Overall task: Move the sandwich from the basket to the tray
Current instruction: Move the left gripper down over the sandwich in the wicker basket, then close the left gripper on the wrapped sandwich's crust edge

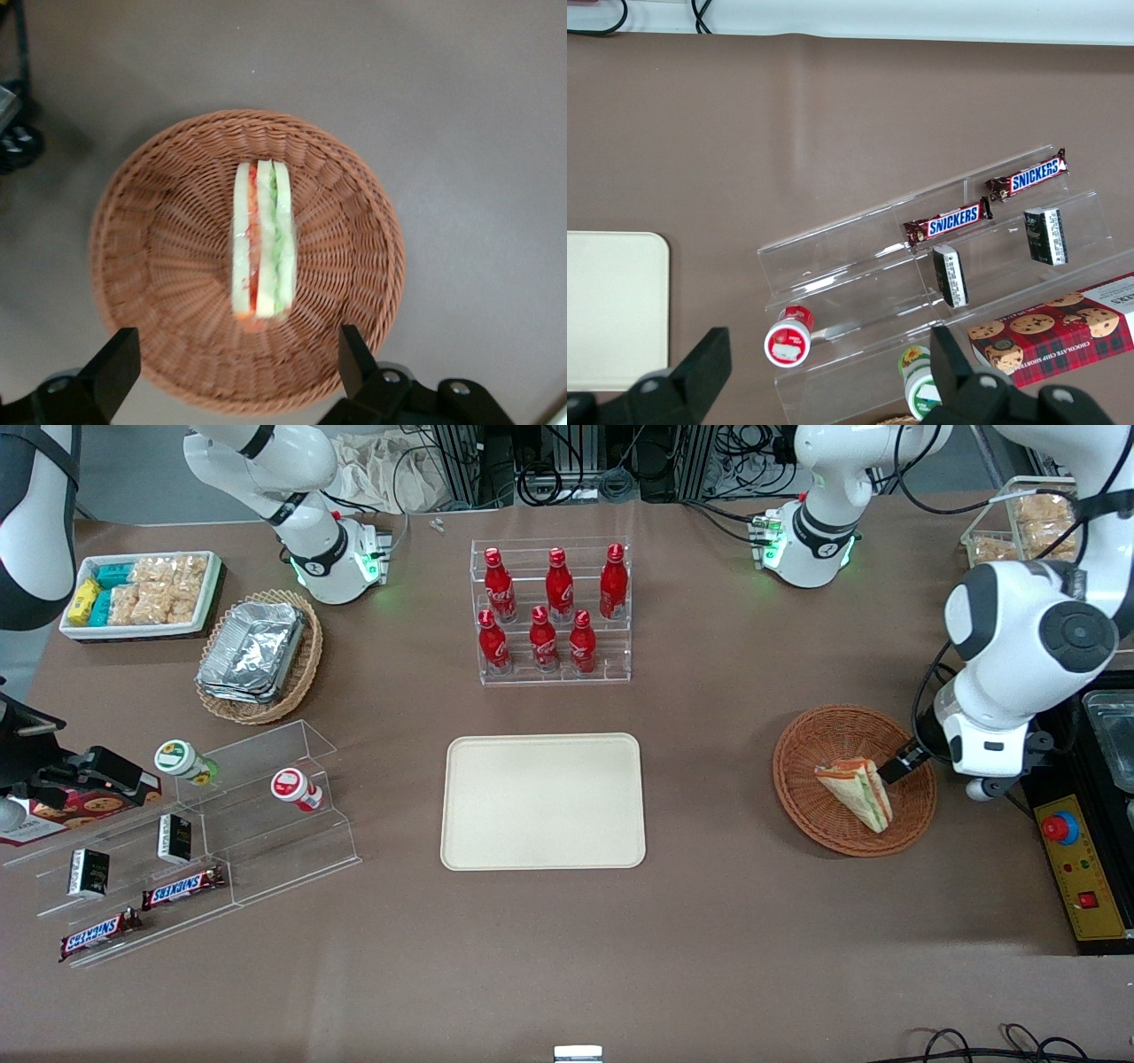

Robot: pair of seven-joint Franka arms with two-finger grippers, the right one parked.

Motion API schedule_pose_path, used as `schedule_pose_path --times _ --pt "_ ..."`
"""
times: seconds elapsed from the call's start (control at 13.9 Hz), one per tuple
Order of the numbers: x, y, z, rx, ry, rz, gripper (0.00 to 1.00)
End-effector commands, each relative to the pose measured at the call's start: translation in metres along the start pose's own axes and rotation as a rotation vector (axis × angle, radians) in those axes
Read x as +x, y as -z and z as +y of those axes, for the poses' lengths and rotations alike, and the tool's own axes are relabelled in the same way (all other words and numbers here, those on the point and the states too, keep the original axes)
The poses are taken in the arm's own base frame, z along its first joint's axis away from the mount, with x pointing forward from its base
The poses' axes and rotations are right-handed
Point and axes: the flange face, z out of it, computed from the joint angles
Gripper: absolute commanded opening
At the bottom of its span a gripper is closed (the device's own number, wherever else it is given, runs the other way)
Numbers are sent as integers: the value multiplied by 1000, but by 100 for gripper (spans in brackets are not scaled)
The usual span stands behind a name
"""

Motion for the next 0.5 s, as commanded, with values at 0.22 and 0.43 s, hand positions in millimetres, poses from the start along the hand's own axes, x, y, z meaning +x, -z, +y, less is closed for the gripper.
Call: schedule_pose_path --times 0.22,0.43 --pt "-3 -75 -5 -6 43 -19 99" --pt "-4 -89 -9 7 47 -38 99"
